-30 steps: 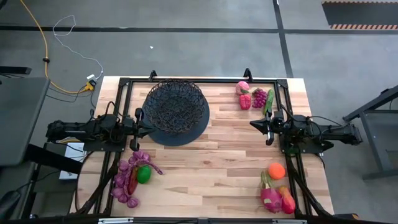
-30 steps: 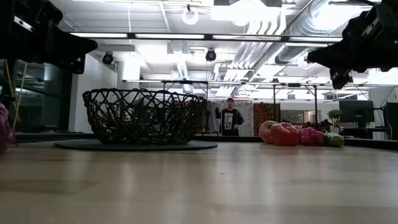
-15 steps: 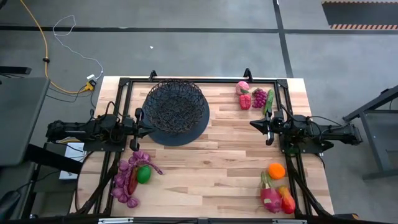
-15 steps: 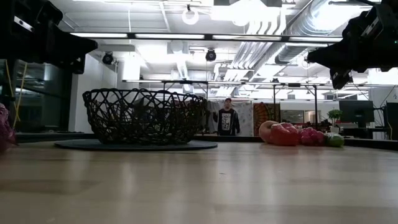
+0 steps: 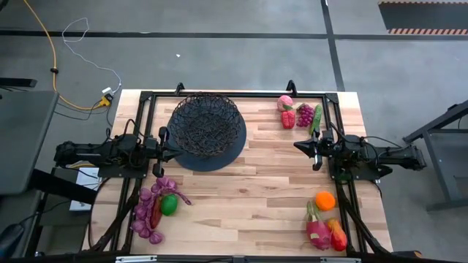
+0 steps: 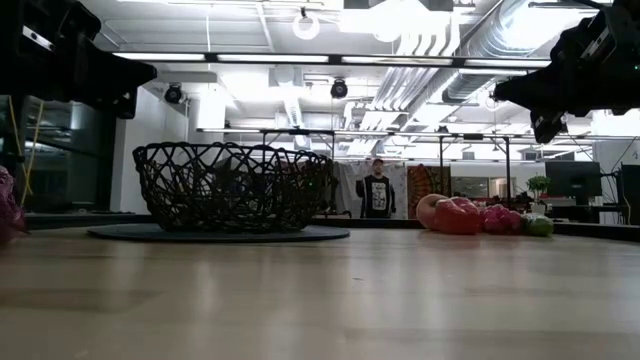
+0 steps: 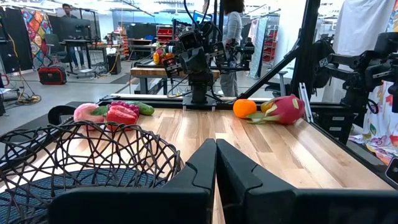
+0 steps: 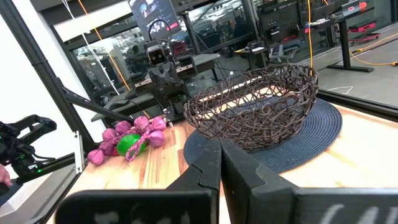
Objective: Build produce basket
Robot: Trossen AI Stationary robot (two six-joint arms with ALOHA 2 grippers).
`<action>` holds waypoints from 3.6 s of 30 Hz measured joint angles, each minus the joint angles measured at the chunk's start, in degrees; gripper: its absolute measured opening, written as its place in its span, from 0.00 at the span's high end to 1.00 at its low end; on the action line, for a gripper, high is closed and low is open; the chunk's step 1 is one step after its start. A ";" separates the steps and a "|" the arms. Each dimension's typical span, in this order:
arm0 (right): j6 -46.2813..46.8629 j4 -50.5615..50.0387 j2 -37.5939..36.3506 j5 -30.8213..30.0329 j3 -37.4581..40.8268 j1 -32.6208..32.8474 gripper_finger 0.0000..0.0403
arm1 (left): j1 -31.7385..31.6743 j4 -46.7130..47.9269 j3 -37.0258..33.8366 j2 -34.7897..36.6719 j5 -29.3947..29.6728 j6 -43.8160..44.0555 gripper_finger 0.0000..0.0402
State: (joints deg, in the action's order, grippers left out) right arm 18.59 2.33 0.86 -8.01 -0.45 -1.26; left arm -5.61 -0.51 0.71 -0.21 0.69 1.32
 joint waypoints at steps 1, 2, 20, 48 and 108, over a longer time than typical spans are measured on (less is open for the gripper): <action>0.00 0.01 -0.02 0.00 0.00 0.02 1.00 | 0.01 0.00 0.00 0.00 -0.01 0.00 1.00; 0.00 -0.01 -0.02 0.00 0.00 0.02 1.00 | 0.02 0.02 0.00 0.00 -0.01 0.01 1.00; 0.00 0.01 -0.01 0.00 0.00 0.00 1.00 | 0.02 0.00 0.00 0.00 0.00 0.00 1.00; 17.23 2.94 21.83 -21.98 -25.02 -0.14 0.78 | 0.01 0.01 0.00 0.00 0.00 0.00 1.00; 32.32 -30.29 94.17 -11.06 -50.14 -32.24 0.07 | 0.02 0.01 0.00 0.00 0.00 0.00 1.00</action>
State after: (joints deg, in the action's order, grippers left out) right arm 50.91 -27.95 95.02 -19.07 -50.59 -33.50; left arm -5.58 -0.50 0.71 -0.21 0.69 1.32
